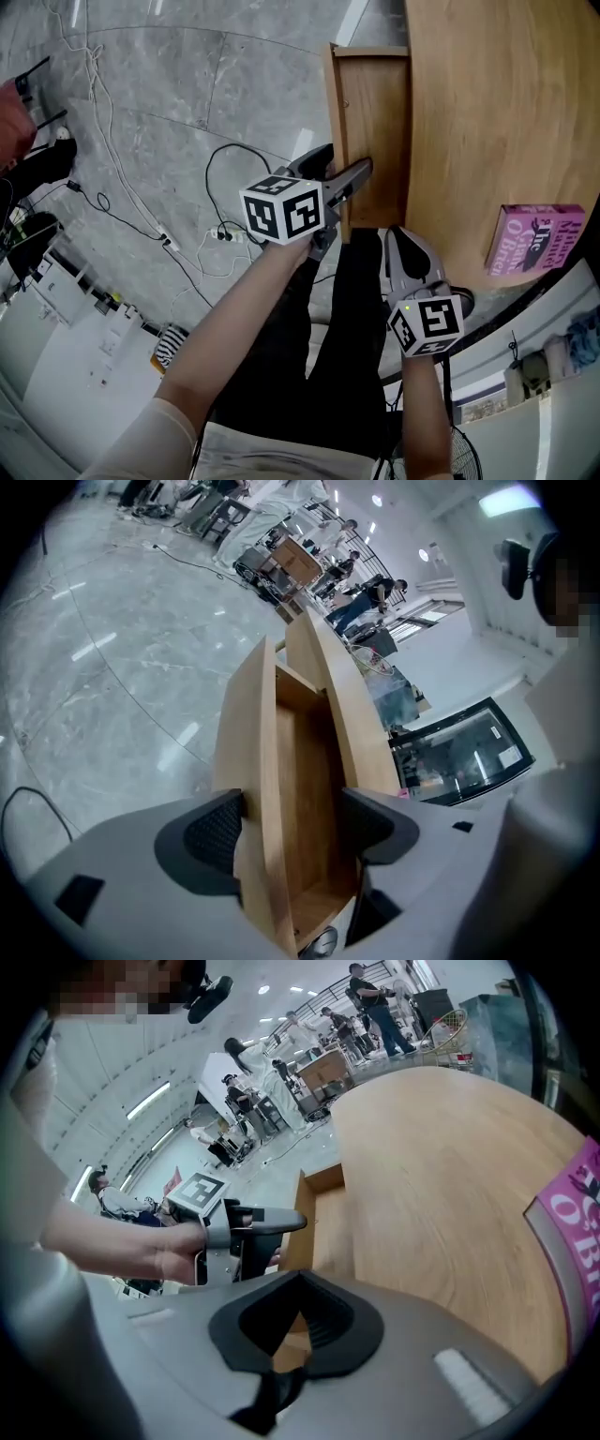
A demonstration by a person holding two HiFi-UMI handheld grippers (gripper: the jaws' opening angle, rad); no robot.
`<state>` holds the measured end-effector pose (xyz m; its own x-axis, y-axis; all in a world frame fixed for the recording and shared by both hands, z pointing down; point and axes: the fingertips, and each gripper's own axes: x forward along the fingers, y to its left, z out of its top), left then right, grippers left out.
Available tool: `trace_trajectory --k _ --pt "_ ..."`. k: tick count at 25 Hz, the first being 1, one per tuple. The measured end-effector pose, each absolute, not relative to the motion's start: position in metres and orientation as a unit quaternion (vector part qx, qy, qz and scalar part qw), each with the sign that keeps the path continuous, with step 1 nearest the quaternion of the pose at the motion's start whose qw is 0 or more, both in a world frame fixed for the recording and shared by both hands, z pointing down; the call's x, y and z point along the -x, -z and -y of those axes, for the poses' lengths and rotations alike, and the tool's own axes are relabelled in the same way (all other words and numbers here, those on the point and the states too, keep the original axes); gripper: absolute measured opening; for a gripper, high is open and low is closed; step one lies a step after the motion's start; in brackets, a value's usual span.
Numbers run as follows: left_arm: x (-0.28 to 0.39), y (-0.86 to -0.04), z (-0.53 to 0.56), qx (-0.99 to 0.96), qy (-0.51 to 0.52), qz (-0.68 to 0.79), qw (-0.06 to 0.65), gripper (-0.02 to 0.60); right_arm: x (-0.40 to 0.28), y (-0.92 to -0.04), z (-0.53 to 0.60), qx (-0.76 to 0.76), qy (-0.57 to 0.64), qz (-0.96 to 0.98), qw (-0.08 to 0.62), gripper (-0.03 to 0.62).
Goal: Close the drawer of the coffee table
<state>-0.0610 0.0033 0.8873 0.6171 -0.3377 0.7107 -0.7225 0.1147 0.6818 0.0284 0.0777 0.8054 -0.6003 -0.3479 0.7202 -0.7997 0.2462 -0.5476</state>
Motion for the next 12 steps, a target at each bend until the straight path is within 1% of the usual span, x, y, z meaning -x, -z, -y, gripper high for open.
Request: trace_trajectory --k 7,12 --pt "0.013 -0.879 0.009 -0.664 -0.142 0.378 0.629 0.316 -0.042 -0.8 -0.078 -0.388 -0.478 0.755 0.226 0.011" --pt "-0.006 -0.875 0.013 -0.672 -0.118 0.356 0.639 0.333 -0.061 -0.804 -0.082 -0.402 -0.482 0.746 0.221 0.011"
